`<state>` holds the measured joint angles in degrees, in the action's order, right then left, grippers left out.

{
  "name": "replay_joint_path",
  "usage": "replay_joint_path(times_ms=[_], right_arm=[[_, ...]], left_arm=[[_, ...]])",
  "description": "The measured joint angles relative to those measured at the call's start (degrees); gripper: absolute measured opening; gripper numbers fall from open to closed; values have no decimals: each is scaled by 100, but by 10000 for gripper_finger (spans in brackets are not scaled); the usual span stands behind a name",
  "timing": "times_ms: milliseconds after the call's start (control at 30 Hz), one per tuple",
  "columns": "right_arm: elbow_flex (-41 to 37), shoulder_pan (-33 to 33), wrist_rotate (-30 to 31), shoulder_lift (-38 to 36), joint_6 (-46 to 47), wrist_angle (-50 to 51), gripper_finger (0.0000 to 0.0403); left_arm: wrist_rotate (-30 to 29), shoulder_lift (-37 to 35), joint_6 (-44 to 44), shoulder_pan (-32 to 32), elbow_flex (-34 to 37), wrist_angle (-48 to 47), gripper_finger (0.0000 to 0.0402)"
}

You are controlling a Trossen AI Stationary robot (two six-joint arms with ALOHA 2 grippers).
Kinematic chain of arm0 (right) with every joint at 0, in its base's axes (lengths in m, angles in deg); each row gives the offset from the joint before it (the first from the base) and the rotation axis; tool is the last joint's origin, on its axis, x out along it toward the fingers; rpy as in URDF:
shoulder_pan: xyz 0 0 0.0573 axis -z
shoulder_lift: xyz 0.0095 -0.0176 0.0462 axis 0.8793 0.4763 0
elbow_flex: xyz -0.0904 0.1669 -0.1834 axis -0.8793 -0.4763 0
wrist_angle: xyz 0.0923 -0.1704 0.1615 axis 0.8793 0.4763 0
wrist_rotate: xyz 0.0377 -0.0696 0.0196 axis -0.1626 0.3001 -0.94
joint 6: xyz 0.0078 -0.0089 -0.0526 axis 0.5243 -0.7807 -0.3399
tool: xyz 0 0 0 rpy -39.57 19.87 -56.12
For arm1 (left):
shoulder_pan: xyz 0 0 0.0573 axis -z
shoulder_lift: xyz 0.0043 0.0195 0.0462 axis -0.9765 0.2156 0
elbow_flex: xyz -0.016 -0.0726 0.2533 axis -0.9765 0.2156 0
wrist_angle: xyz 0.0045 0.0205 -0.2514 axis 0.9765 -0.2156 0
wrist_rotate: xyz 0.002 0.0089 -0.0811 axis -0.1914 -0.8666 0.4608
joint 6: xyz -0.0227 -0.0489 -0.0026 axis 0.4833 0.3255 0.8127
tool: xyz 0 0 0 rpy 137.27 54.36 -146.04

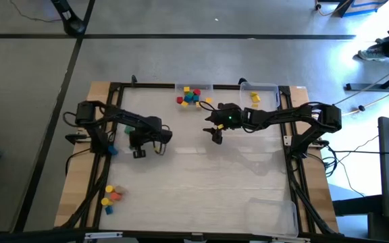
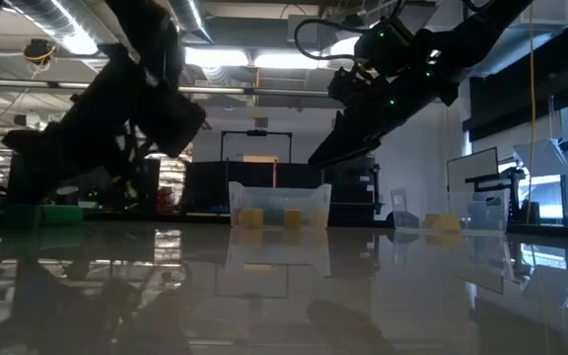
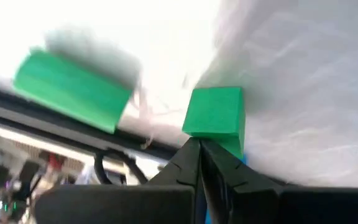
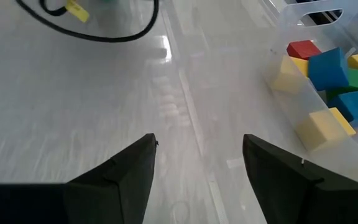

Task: Sort blocks by size
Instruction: Put the triangle green block into the top right transparent bin

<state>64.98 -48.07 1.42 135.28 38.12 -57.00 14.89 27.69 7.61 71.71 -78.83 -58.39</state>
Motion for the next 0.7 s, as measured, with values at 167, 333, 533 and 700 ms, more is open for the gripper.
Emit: replay_joint_path(times_ms=[167,333,533,700], right_arm=[[0,-1,-1,0,-1,7,238],[0,-1,0,0,0,13,238],[0,0,-1,0,-1,47,238],[0,-1,-1,0,0,48,238]], left_arm=[[4,-241,80,272,-360,172,6],[-4,-754,348,520,-543,352,6],[-317,-1856,1214,765,-552,341,5],[-363,-2779,1752,936,-353,747,7]])
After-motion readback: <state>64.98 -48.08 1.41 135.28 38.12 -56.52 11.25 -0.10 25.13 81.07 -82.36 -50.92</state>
